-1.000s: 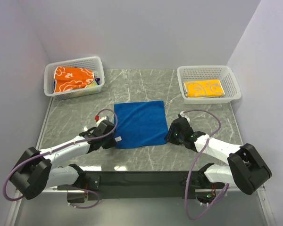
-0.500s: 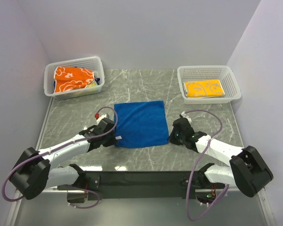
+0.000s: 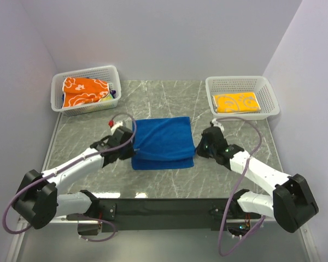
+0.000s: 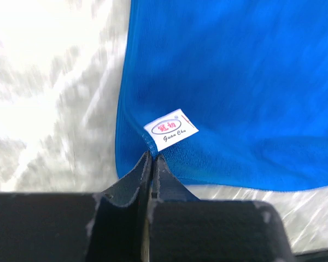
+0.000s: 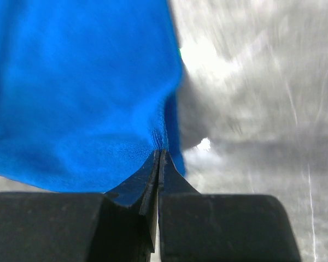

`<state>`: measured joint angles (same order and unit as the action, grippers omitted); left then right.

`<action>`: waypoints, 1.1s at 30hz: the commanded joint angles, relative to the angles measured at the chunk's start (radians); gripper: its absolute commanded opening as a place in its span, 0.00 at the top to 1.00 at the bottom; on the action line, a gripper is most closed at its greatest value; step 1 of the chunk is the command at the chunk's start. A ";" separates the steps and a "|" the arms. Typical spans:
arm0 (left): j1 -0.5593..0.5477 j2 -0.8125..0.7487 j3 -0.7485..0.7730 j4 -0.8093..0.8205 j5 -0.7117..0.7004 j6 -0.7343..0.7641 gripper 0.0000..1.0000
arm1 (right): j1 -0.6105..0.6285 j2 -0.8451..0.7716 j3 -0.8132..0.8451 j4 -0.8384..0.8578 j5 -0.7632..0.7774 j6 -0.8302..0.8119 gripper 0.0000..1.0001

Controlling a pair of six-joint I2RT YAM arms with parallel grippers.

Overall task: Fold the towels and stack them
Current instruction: Fold the towel

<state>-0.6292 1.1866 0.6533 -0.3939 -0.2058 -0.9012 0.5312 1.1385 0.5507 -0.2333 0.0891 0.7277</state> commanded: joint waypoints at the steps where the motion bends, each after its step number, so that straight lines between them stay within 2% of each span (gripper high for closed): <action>1: 0.075 0.042 0.151 0.007 -0.017 0.089 0.99 | -0.037 0.036 0.149 0.000 0.023 -0.056 1.00; 6: 0.224 0.186 0.405 0.001 0.006 0.189 0.99 | -0.103 0.159 0.411 -0.011 0.021 -0.102 1.00; 13: 0.335 0.462 0.891 0.001 0.071 0.274 0.99 | -0.186 0.360 0.738 0.049 -0.009 -0.155 1.00; 17: 0.397 0.625 1.117 0.000 0.147 0.294 0.99 | -0.227 0.525 0.958 0.066 -0.040 -0.194 1.00; 19: 0.419 0.701 1.211 0.016 0.186 0.297 0.99 | -0.243 0.576 1.015 0.090 -0.048 -0.212 1.00; 24: 0.480 0.826 1.342 0.067 0.287 0.288 0.99 | -0.267 0.710 1.172 0.118 -0.086 -0.240 1.00; 26: 0.497 0.843 1.352 0.066 0.327 0.285 0.99 | -0.270 0.734 1.212 0.104 -0.095 -0.246 1.00; 33: 0.505 0.771 1.133 0.107 0.422 0.271 0.99 | -0.269 0.696 1.080 0.111 -0.172 -0.202 1.00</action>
<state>-0.1276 2.0258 1.8557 -0.3225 0.1471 -0.6365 0.2722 1.8889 1.6768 -0.1440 -0.0528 0.5125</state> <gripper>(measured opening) 0.038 0.009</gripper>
